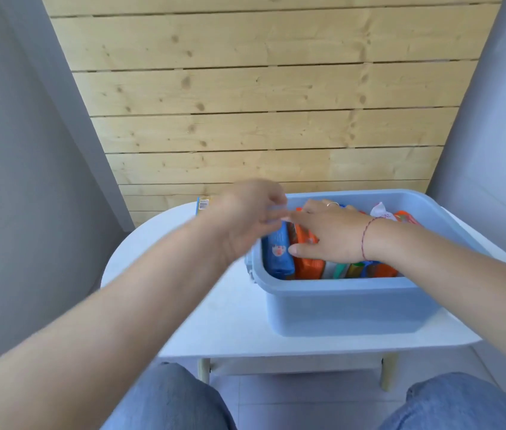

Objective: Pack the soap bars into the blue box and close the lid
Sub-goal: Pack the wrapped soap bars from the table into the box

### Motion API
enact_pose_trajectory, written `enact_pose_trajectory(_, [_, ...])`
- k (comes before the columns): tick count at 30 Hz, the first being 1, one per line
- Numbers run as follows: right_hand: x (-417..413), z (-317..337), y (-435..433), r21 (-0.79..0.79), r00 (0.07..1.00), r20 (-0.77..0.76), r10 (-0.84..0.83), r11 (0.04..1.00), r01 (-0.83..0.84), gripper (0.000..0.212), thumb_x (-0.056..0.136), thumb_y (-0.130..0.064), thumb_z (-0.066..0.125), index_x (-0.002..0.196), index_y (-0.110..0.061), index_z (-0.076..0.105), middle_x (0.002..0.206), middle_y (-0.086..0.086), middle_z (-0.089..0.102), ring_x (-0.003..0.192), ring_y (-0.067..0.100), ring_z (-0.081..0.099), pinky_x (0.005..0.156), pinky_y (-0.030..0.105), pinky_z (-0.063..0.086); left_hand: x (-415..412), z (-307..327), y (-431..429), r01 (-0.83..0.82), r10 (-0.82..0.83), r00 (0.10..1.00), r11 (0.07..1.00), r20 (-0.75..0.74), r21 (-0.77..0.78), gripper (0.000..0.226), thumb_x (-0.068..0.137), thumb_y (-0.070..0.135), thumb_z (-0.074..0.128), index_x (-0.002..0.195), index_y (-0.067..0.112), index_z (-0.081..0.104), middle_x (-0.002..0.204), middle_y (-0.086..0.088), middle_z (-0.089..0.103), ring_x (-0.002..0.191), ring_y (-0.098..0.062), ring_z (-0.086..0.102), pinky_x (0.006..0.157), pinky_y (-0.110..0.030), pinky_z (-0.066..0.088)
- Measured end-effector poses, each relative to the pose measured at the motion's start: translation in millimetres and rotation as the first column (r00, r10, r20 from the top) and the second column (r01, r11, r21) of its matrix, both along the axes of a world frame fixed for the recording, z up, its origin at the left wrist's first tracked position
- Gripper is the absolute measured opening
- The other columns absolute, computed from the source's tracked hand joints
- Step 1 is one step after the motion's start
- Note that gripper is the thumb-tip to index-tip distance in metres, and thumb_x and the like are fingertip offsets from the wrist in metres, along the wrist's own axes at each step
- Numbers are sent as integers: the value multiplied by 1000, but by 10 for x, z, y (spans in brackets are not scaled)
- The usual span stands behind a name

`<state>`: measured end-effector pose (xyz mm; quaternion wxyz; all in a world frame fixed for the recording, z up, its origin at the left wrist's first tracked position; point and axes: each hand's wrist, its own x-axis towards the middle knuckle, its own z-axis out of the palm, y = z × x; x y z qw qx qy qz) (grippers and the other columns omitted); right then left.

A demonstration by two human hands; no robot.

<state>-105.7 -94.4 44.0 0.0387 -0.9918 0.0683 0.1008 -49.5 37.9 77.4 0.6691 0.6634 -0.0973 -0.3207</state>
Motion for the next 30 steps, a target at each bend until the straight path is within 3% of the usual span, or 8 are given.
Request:
enact_pose_trajectory(3, [27, -25, -2, -40, 999, -33, 15, 999, -16, 58, 89, -54, 43, 144, -43, 26, 144, 1, 32, 138, 25, 25, 109, 46, 29, 541, -91, 97, -244, 245, 960, 969, 136, -22, 29, 91, -1, 37, 87, 10, 63, 80, -2, 61, 75, -17, 59, 74, -22, 50])
enact_pose_trajectory(6, [98, -8, -51, 19, 998, -56, 24, 1000, -23, 56, 89, -49, 47, 142, -43, 31, 134, 4, 38, 133, 26, 32, 110, 45, 31, 1232, -580, 125, -407, 236, 859, 853, 454, 327, 23, 87, 4, 44, 97, 21, 56, 77, -4, 51, 67, -22, 47, 57, -22, 37])
enact_pose_trajectory(8, [129, 15, -74, 72, 997, -69, 39, 997, -34, 51, 92, -41, 47, 141, -40, 35, 120, 5, 40, 125, 26, 40, 110, 41, 31, 1537, -949, 122, -377, 53, 871, 707, 488, 598, 39, 84, 14, 51, 123, 19, 52, 110, -12, 56, 99, -32, 55, 80, -30, 50])
enact_pose_trajectory(10, [153, 19, -99, 97, 996, -78, 38, 995, -30, 49, 94, -33, 45, 142, -39, 35, 118, 5, 38, 124, 25, 40, 111, 39, 30, 1703, -1233, 74, -346, -75, 883, 562, 464, 751, 68, 80, 31, 59, 142, 18, 34, 136, -14, 43, 126, -35, 42, 101, -43, 43])
enact_pose_trajectory(14, [75, -2, -77, 61, 994, -101, 37, 998, -31, 54, 96, -21, 37, 144, -43, 24, 139, -1, 30, 135, 21, 26, 103, 38, 28, 1754, -1506, -106, -312, -159, 885, 493, 437, 812, 90, 73, 54, 63, 147, 21, 24, 138, -18, 35, 128, -36, 37, 103, -46, 41])
enact_pose_trajectory(19, [58, -83, -120, 33, 996, -75, 42, 999, -40, 57, 96, -18, 34, 144, -45, 21, 140, -4, 29, 135, 19, 23, 100, 35, 26, 1771, -1746, -181, -437, -172, 815, 445, 554, 781, 80, 79, 46, 61, 146, 18, 25, 135, -20, 38, 125, -37, 39, 99, -45, 38])
enact_pose_trajectory(26, [8, -185, -141, 70, 998, -17, 58, 996, -56, 55, 97, -19, 36, 146, -39, 24, 141, -2, 31, 130, 19, 26, 108, 32, 23, 1659, -1625, -88, -571, 338, 807, 657, 485, 492, 60, 83, 50, 47, 134, 20, 45, 130, -18, 44, 125, -37, 39, 98, -46, 41])
enact_pose_trajectory(30, [-55, -99, -272, 270, 997, -2, 75, 960, -72, 50, 94, -24, 47, 142, -34, 36, 148, -6, 32, 135, 12, 32, 114, 30, 24, 1335, -1166, 128, -377, 287, 865, 913, 412, 155, 53, 82, 36, 47, 133, 22, 50, 98, -4, 58, 90, -25, 52, 71, -31, 42])
